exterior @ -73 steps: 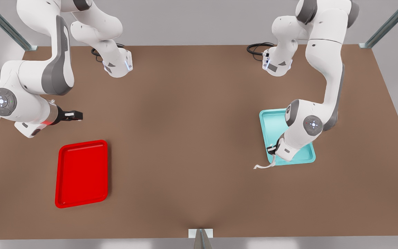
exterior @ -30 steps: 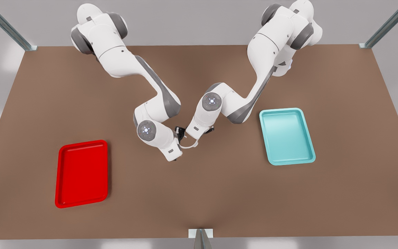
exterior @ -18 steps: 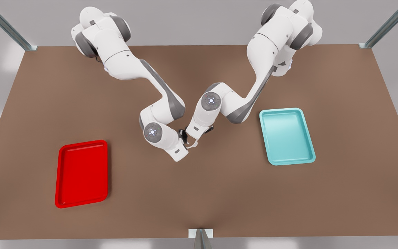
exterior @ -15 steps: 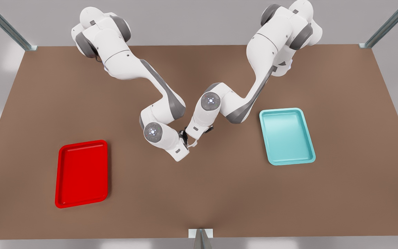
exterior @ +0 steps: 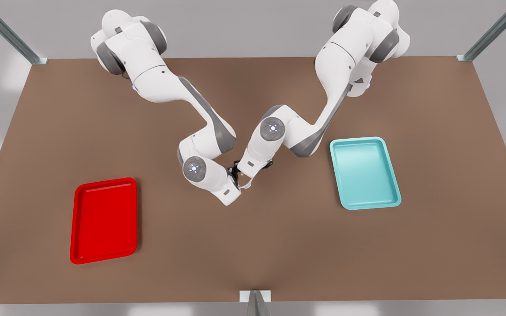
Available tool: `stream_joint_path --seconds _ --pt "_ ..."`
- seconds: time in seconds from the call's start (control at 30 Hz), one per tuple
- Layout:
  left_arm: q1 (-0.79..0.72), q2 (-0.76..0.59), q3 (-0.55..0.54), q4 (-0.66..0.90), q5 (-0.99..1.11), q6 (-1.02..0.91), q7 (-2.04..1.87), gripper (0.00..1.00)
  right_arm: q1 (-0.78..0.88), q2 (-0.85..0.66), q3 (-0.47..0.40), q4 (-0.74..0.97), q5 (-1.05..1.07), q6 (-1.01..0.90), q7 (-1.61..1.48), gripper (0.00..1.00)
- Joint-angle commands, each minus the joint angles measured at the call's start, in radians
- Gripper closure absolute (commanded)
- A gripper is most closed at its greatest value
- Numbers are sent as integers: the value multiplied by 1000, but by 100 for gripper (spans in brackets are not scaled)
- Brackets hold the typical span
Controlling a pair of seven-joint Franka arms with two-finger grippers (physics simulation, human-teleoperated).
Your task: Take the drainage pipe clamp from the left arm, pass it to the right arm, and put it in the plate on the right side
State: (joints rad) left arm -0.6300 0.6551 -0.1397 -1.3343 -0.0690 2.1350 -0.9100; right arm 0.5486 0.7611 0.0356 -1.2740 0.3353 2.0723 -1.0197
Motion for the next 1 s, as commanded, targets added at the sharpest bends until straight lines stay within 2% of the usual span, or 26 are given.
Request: stream_joint_path --seconds 0.0,0.1,0.17,0.23,0.3,0.33,0.37,0.4,0.43,0.47,0.63,0.8,0.93,0.97 --pt "7 -9 0 1 37 -36 -72 0 -1 44 -2 21 -6 28 -34 79" --pt "16 -15 0 1 35 -40 -72 0 -12 106 -8 33 -6 63 -34 79" --pt "45 -26 2 4 34 -96 -67 0 -84 71 -11 -39 -22 39 -52 79" --pt "197 -124 -12 24 18 -379 32 0 -211 -95 -11 -149 -199 -144 -63 79" --pt "398 -169 -14 89 28 -715 374 0 -298 -160 -11 -160 -217 -227 -65 79" --pt "518 -173 -12 158 80 -854 563 0 -323 -187 -42 -160 -249 -265 -63 79" --pt "566 -173 -12 172 92 -879 597 0 -325 -204 -97 -162 -272 -293 -66 79" --pt "558 -287 38 13 83 -779 724 0 -325 -207 -154 -160 -306 -302 -89 79" --pt "547 -353 38 -88 83 -724 746 0 -381 -197 -166 -162 -306 -301 -141 79" --pt "546 -330 20 -54 98 -774 743 0 -430 -194 -169 -176 -308 -296 -183 79" --pt "543 -296 -9 -39 95 -741 744 0 -575 -91 -177 -174 -377 -127 -263 79" --pt "552 -299 -8 -37 74 -742 746 0 -570 -39 -174 -160 -352 11 -243 79" --pt "550 -298 -8 -37 72 -744 744 0 -576 -32 -174 -159 -325 32 -241 79" --pt "552 -298 -8 -37 72 -744 744 0 -578 -31 -174 -159 -312 32 -240 38"
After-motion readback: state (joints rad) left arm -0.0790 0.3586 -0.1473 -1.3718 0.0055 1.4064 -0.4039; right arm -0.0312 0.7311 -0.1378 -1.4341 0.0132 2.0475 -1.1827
